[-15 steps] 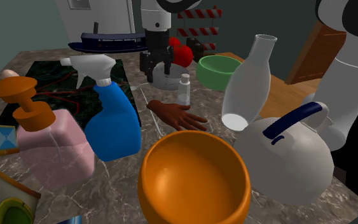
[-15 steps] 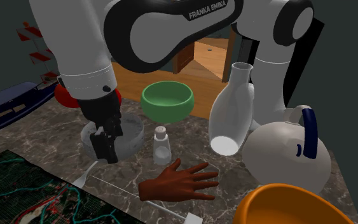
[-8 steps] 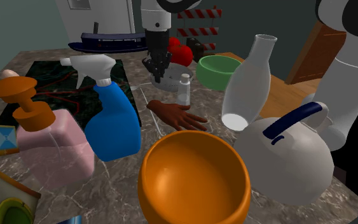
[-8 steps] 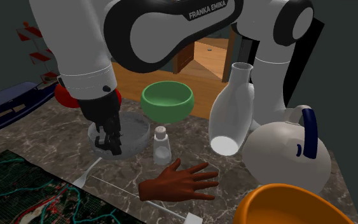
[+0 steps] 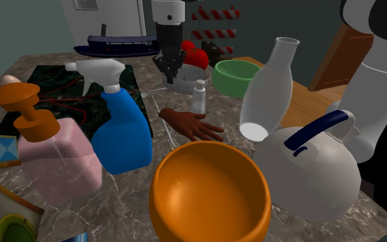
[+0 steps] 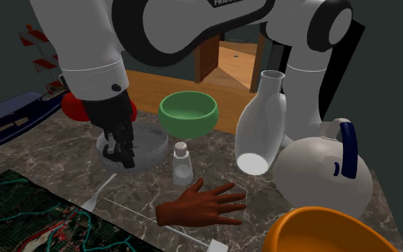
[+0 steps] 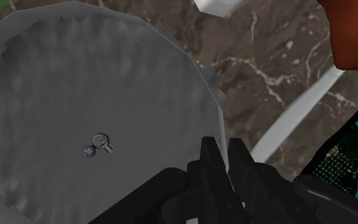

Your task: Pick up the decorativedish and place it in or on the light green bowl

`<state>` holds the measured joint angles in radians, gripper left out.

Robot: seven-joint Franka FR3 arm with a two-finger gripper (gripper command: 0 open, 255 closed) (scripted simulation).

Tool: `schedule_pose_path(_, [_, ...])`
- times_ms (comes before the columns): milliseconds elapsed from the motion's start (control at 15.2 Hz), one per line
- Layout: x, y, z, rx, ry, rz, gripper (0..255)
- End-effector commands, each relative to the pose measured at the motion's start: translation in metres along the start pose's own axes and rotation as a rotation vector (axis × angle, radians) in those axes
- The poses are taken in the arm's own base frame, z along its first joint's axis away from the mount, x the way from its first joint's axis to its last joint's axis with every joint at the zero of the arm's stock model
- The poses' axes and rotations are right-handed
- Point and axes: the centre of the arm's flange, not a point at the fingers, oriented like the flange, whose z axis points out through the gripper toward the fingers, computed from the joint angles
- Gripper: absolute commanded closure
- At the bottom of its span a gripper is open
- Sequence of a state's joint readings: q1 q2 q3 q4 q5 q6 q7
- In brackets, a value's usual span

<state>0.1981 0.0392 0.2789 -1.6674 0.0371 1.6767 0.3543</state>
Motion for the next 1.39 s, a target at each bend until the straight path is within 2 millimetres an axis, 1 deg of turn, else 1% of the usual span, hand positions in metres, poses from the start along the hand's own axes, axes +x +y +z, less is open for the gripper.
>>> schedule_pose_path(0, [-0.001, 0.0, -0.01, 0.0, 0.0, 0.0, 255])
schedule_pose_path(1320, [-0.005, -0.004, -0.116, 0.0, 0.0, 0.0, 255])
